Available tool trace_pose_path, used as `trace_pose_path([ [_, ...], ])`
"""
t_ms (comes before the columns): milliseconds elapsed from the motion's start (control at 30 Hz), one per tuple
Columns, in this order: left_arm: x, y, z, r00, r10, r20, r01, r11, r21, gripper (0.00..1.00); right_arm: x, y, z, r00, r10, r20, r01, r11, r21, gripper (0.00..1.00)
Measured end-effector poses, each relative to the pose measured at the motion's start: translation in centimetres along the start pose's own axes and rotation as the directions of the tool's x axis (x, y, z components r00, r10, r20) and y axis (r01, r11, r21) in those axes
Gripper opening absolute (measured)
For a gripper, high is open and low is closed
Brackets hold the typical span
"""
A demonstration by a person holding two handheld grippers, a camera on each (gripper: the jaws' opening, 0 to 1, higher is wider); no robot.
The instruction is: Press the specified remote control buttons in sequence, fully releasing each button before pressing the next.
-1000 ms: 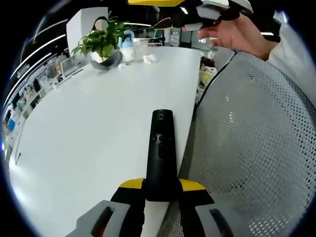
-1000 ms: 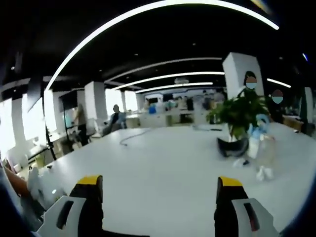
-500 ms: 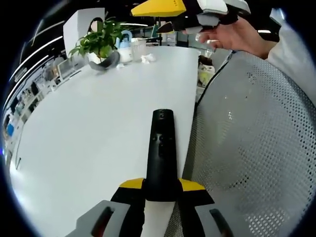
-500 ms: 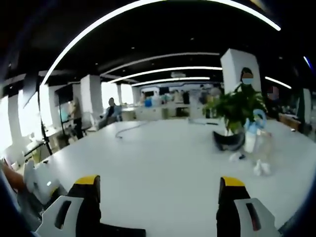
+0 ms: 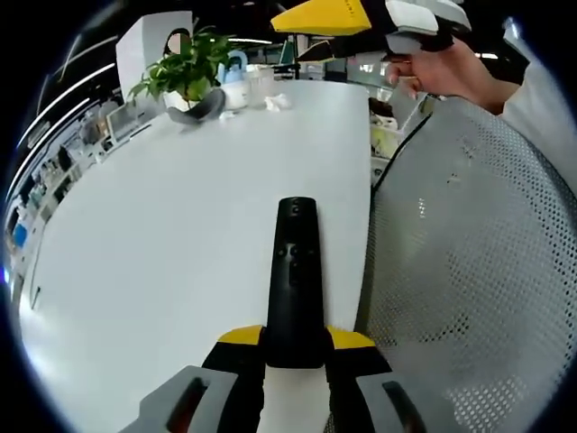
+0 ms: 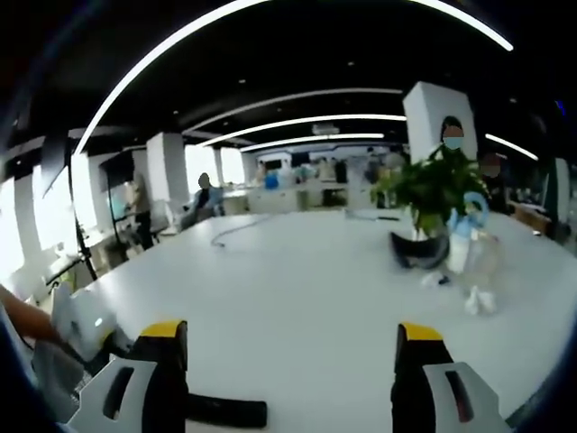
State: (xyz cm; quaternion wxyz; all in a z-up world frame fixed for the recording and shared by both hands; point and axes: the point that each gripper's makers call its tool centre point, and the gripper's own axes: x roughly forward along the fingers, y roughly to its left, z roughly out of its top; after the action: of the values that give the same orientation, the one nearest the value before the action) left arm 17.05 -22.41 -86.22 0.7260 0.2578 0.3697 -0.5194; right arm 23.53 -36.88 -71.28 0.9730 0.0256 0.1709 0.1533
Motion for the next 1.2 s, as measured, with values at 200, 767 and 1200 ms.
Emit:
trace_pose_path([
  [200,0.0,0.8,0.1,1.000,0.004,-0.014,-0.004,1.000,0.001,0.25,0.0,-0.1,0.0,1.000,0.001,0.003,-0.001,1.000,0.006,0.93],
  [767,0.3,3.7,0.5,0.998,-0.001,-0.061,0.001,1.000,0.007,0.25,0.1,0.0,-0.4,1.000,0.011,-0.016,-0.011,1.000,0.017,0.91],
  [1200,0.5,6.2,0.7,0.997,0.001,-0.078,0.000,1.000,0.011,0.25,0.1,0.0,-0.6,0.999,0.006,-0.032,-0.006,1.000,0.010,0.90],
])
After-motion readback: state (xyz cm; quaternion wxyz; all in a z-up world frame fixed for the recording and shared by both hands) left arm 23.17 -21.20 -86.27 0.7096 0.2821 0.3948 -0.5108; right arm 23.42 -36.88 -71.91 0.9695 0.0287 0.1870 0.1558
